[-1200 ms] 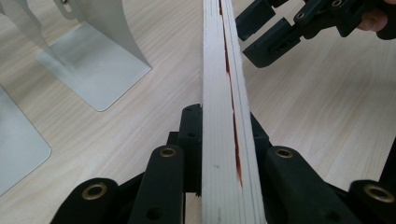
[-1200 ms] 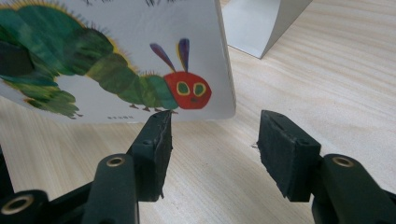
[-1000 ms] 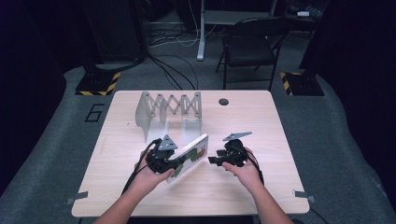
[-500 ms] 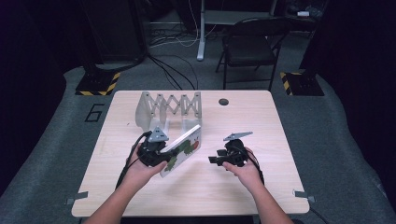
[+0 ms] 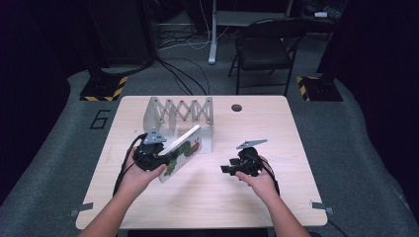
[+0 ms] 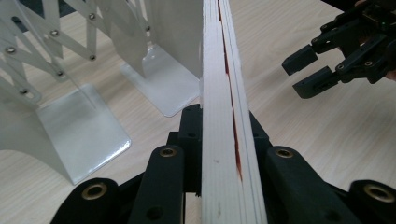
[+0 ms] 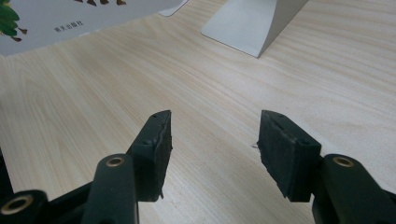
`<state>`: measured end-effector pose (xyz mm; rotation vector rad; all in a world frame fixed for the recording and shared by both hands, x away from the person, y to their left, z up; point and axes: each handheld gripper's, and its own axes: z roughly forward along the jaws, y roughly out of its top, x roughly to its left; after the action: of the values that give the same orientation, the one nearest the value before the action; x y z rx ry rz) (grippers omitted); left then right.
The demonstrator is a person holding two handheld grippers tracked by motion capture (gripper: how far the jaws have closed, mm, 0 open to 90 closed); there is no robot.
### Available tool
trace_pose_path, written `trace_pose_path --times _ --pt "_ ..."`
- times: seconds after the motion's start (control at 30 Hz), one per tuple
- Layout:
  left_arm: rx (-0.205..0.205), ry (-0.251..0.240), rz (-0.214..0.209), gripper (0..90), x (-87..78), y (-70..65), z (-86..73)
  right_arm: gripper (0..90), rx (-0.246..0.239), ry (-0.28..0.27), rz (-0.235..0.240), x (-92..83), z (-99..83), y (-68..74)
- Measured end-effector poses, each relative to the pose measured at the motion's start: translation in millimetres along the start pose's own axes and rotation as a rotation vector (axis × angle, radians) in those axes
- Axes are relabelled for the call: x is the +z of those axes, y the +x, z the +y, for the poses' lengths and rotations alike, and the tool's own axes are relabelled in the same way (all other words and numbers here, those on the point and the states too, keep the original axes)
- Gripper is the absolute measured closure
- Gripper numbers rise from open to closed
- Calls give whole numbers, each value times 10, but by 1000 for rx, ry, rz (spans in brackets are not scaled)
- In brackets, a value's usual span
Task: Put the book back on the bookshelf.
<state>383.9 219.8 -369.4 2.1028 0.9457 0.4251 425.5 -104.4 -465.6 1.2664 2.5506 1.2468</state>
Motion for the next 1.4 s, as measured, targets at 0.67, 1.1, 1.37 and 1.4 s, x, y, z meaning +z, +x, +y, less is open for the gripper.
trace_pose_path --times 0.67,1.1,1.37,1.4 --pt "-49 -6 62 757 -215 230 4 444 -1 -8 -3 12 -4 -14" --pt "-79 -11 105 757 -342 354 -25 444 3 3 -3 9 -8 -7" --pt "-97 -16 124 757 -390 411 -44 444 -1 5 -1 13 -7 0" --pt "-99 -17 129 757 -391 415 -46 444 -1 5 -1 14 -7 0"
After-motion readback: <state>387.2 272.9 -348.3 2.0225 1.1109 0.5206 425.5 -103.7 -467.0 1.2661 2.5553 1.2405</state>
